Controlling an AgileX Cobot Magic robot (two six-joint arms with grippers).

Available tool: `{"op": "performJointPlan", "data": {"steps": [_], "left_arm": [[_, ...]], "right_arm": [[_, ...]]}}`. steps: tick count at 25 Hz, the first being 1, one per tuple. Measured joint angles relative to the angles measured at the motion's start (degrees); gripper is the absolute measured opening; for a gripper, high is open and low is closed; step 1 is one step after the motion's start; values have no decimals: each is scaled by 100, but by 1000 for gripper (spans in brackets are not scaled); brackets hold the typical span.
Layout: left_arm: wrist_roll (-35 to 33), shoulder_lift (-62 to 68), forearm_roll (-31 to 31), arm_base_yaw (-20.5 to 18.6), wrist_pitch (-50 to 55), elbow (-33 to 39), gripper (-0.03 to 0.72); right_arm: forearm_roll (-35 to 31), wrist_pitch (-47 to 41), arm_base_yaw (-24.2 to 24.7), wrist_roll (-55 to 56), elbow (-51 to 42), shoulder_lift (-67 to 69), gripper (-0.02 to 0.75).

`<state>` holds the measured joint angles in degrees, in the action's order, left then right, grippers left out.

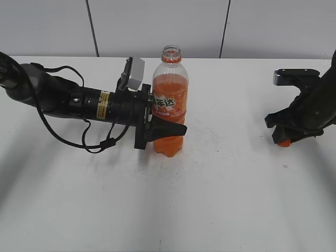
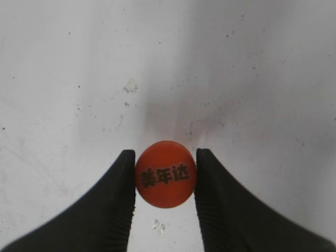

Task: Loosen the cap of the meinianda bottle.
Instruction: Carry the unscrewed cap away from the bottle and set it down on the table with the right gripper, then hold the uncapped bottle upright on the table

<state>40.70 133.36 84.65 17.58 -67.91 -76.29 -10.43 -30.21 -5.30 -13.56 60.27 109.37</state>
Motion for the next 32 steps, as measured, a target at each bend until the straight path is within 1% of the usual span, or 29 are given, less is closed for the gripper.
{"op": "performJointPlan", "data": {"steps": [10,12,16,17,19,26,31,32], "left_arm": [[4,0,-9,0,0,0,409],[4,0,-9,0,0,0,409],[4,0,-12,0,0,0,409],[4,0,-12,0,0,0,409],[4,0,-12,0,0,0,409],[6,3,-35,0,0,0,409],[6,3,-41,0,5,0,409],[6,3,-41,0,5,0,428]], "right_arm": [[108,197,0,0,-122,63,272],[118,204,0,0,-122,63,302],[139,205,0,0,-122,63,441],[139,205,0,0,-122,63,464],[141,213,0,5,-122,63,486],[146,213,0,5,-122,-5,500],[146,213,0,5,-71,-478,501],[146,213,0,5,-13,-563,501]]}}
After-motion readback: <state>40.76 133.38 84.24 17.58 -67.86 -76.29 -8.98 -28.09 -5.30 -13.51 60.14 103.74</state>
